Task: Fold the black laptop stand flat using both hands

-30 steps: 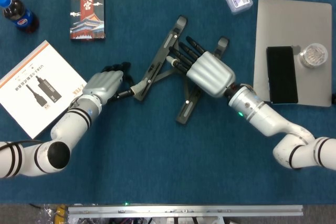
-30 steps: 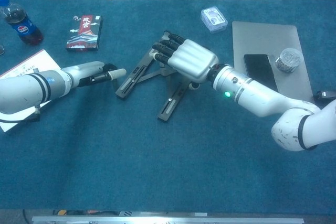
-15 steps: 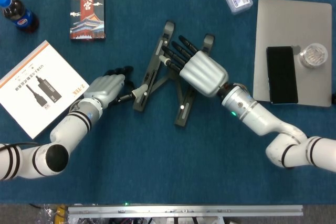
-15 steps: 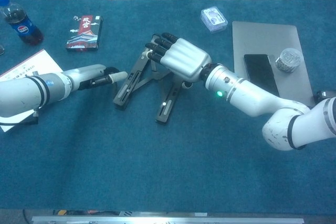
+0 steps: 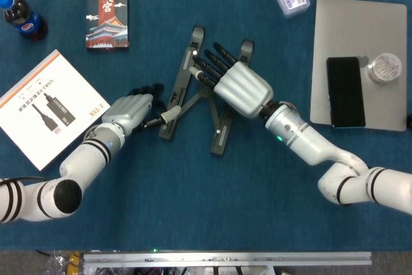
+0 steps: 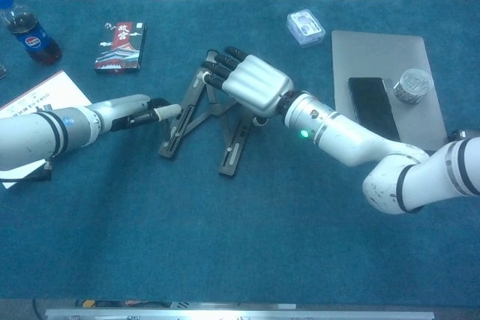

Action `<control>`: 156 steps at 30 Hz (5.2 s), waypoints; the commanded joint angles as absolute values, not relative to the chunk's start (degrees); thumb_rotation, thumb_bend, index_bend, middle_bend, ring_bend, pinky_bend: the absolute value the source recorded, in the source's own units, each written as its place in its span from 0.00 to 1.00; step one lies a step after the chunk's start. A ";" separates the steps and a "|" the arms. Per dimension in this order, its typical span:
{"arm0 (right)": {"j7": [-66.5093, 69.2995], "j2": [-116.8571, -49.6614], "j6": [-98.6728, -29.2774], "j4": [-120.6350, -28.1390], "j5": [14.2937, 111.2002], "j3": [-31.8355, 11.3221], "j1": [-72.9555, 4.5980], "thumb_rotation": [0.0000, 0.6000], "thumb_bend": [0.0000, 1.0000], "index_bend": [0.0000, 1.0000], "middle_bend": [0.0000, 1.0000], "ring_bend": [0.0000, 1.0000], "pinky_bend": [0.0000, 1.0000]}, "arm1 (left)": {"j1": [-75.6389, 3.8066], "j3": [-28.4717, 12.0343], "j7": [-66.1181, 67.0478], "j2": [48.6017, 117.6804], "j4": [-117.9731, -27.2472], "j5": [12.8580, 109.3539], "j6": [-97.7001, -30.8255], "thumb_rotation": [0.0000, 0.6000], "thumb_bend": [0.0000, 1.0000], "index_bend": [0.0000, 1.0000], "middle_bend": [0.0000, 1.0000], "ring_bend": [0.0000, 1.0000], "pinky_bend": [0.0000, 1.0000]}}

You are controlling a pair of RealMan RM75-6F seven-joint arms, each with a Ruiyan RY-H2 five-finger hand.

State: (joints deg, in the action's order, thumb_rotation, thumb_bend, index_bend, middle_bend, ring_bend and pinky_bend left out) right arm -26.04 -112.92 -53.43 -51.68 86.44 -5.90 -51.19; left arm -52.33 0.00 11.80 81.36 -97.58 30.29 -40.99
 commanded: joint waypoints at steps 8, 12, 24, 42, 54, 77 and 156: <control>-25.71 -112.32 -54.13 -52.39 86.98 -5.49 -50.98 1.00 0.00 0.00 0.00 0.00 0.00 | -52.10 0.35 12.70 81.24 -96.25 31.78 -43.15 0.00 0.20 0.34 0.00 0.00 0.00; -25.75 -111.70 -54.29 -53.23 87.01 -5.43 -50.81 1.00 0.00 0.00 0.00 0.00 0.00 | -51.85 -0.39 12.39 80.05 -96.36 31.89 -43.95 0.00 0.20 0.34 0.00 0.00 0.00; -25.53 -111.41 -54.83 -53.90 86.88 -5.89 -50.77 1.00 0.00 0.00 0.00 0.00 0.00 | -51.08 -0.96 12.11 80.91 -94.68 31.58 -44.40 0.00 0.20 0.28 0.00 0.00 0.00; -25.55 -106.35 -57.16 -60.71 86.21 -6.63 -49.07 1.00 0.00 0.00 0.00 0.00 0.00 | -50.47 3.94 20.96 82.89 -85.38 55.20 -47.74 1.00 0.20 0.12 0.00 0.00 0.00; -26.42 -102.29 -57.60 -65.87 88.28 -3.78 -47.68 1.00 0.00 0.00 0.00 0.00 0.00 | -49.58 5.00 11.70 87.70 -73.62 74.09 -46.82 1.00 0.20 0.09 0.00 0.00 0.00; -19.80 -112.37 -61.63 -48.93 96.15 -0.94 -49.80 1.00 0.00 0.00 0.00 0.00 0.00 | -49.93 0.80 10.20 89.90 -72.58 73.92 -41.60 1.00 0.20 0.09 0.00 0.00 0.00; -10.43 -100.70 -55.50 -65.03 91.25 -4.75 -53.34 1.00 0.00 0.00 0.00 0.00 0.00 | -46.18 -1.60 17.45 77.35 -90.86 64.90 -46.37 0.92 0.20 0.00 0.00 0.00 0.00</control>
